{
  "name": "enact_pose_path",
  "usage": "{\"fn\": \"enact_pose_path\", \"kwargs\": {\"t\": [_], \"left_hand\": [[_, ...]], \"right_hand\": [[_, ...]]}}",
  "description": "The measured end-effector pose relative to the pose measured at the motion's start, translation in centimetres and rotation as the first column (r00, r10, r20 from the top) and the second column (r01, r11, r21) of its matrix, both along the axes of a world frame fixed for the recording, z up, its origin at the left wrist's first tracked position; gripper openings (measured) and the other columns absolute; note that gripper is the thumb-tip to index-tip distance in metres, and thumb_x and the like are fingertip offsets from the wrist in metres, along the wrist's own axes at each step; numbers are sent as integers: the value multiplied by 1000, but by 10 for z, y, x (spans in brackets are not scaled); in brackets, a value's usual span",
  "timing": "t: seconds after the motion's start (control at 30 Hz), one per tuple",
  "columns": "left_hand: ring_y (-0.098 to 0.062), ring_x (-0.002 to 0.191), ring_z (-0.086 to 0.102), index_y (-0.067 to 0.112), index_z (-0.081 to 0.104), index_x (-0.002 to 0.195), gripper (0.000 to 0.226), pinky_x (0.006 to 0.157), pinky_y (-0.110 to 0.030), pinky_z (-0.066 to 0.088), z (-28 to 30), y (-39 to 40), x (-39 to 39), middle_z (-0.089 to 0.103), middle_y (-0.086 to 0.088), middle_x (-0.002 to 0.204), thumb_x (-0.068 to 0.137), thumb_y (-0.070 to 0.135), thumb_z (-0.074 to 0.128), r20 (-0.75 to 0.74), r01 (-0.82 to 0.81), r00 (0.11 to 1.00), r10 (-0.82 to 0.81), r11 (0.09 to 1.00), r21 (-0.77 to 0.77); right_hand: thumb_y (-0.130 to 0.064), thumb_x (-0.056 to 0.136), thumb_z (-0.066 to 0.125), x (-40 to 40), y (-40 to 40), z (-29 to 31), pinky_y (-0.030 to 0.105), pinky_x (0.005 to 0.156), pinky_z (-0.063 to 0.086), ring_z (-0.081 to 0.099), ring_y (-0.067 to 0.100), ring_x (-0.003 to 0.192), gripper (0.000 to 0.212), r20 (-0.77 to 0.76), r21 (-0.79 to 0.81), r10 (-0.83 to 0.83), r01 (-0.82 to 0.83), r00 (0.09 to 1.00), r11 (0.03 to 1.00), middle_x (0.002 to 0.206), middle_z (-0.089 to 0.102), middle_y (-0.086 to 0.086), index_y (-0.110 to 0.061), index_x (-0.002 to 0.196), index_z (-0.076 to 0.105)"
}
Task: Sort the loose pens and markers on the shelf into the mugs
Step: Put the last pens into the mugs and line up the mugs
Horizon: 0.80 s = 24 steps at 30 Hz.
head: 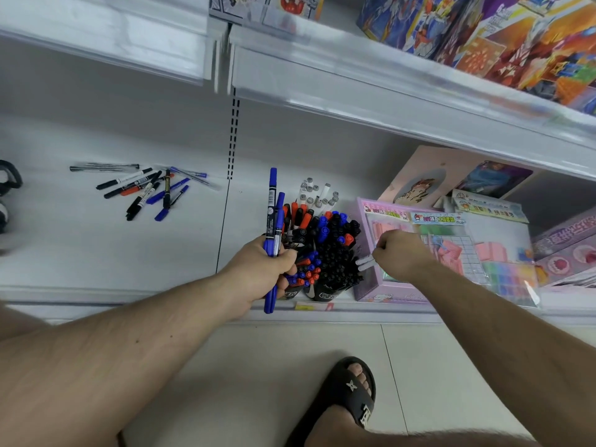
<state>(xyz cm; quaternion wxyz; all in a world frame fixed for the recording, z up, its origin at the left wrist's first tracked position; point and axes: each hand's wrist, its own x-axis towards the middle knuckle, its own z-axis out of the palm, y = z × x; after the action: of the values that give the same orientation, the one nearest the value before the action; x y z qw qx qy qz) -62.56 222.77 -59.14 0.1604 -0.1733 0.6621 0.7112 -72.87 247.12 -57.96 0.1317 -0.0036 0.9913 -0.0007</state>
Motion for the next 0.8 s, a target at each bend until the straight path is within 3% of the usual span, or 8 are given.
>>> {"fn": "enact_pose_path", "kwargs": {"t": [0.07,0.17,0.37,0.47,0.53,0.6,0.7,0.8], "left_hand": [[-14,54,51,14,55,91,9,63,-33,52,0,-3,1,63,-5,79,98,19,57,10,-3,1000,3,1000,7],[-15,55,50,15,55,88,12,63,-33,52,2,-6,2,62,-5,79,98,19,57,20,-8,1000,7,1000,16],[-14,54,51,14,54,89,11,62,-32,54,1,-12,3,62,-4,78,98,19,57,4,-5,1000,5,1000,-8],[-14,54,52,14,54,89,11,63,-32,55,0,-16,3,63,-4,78,98,19,57,7,-8,1000,8,1000,-10],[-14,54,52,15,54,89,11,63,-32,54,0,-18,3,64,-5,80,98,20,58,13,-5,1000,6,1000,-6],[-13,53,52,15,55,89,10,62,-30,54,1,-21,3,64,-6,81,98,19,57,17,-4,1000,4,1000,-5],[-13,52,51,15,55,87,12,60,-30,53,3,-25,4,63,-6,79,98,17,56,2,-10,1000,10,1000,5],[-13,50,50,16,52,83,16,58,-31,53,4,-26,6,61,-6,76,98,17,56,-12,-18,1000,18,1000,11]], "right_hand": [[-20,93,49,-10,-6,-6,21,50,34,50,14,61,25,-10,-16,-31,31,999,999,77,63,9,-12,71,59],[-21,92,50,-23,-18,-10,21,49,34,52,15,62,24,-7,-29,-64,64,998,998,68,59,4,-10,72,59],[-18,93,46,-25,-31,-45,28,58,49,59,23,68,25,32,-124,-149,152,988,981,69,57,7,-8,72,55],[-40,99,37,-16,-33,-75,36,79,50,61,34,93,40,4,-125,-180,179,984,976,99,64,17,-7,101,58],[-53,99,30,-7,-36,-90,46,100,43,50,40,118,57,-61,-58,-189,186,980,981,129,52,22,-7,129,49],[-60,98,22,-1,-42,-96,51,111,27,30,39,136,69,-103,14,-173,175,980,984,147,33,21,-13,149,27],[-65,96,9,0,-47,-100,53,119,8,2,35,149,76,-56,51,-119,122,991,991,163,3,15,-21,157,-2],[-71,91,2,-3,-46,-109,53,120,-2,-9,34,150,81,30,81,-133,130,991,988,163,-10,14,-24,155,-13]]}}
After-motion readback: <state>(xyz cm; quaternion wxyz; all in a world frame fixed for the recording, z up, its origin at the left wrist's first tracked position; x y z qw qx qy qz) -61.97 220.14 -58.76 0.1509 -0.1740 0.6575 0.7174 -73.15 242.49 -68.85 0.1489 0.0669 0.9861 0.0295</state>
